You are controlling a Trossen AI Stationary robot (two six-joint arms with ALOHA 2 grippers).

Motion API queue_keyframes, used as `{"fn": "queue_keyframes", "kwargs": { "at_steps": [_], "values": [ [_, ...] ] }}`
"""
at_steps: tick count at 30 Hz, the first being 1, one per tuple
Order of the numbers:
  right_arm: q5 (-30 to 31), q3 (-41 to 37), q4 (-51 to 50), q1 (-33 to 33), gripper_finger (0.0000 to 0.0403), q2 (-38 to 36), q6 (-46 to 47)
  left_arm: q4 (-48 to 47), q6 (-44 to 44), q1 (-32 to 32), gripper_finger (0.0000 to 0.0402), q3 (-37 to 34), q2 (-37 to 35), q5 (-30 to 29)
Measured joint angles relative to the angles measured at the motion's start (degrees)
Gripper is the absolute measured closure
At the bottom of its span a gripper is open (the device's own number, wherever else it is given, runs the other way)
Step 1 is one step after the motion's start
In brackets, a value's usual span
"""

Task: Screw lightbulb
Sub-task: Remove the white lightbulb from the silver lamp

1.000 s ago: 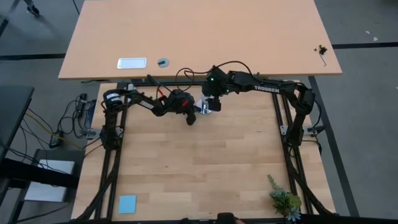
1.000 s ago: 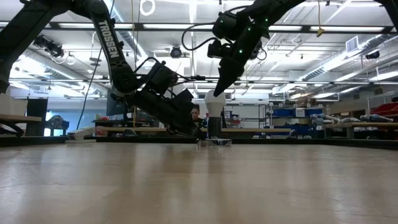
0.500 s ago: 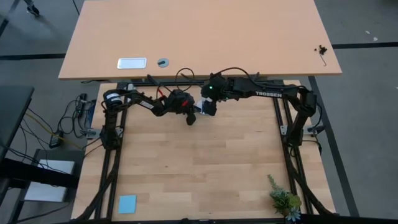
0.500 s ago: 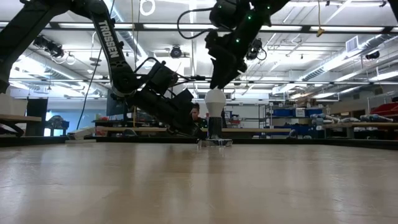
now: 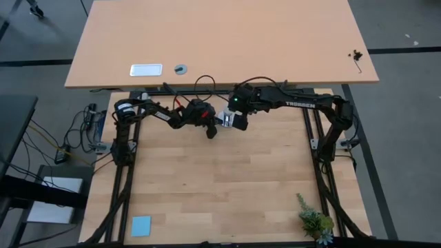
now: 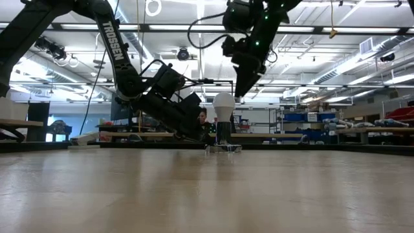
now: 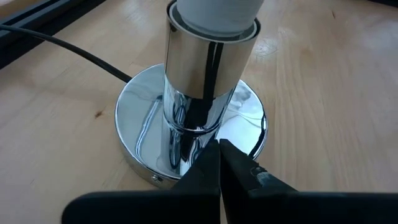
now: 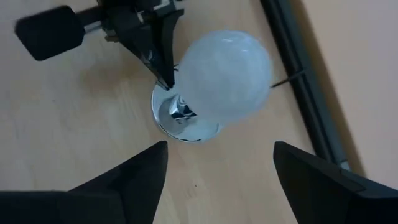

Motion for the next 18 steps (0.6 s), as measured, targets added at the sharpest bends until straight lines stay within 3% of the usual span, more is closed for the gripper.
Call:
{"fn": "queue_keyframes", "kwargs": {
  "at_steps": [4,8,18],
  "values": [
    [0.2,0.0,0.6,-0.5,0.0105,-3.5,0.7,0.0,0.0,0.0,0.0401,0.0,0.0,0.0],
    [0.2,-4.1,7.2,-1.0,0.0105,-8.5,1.3,0.0,0.0,0.0,0.0401,0.0,0.0,0.0],
    [-0.1,-32.6,38.1,-1.5,0.0106,-23.5,10.7,0.0,0.1,0.0,0.0401,0.0,0.0,0.0]
  ]
}}
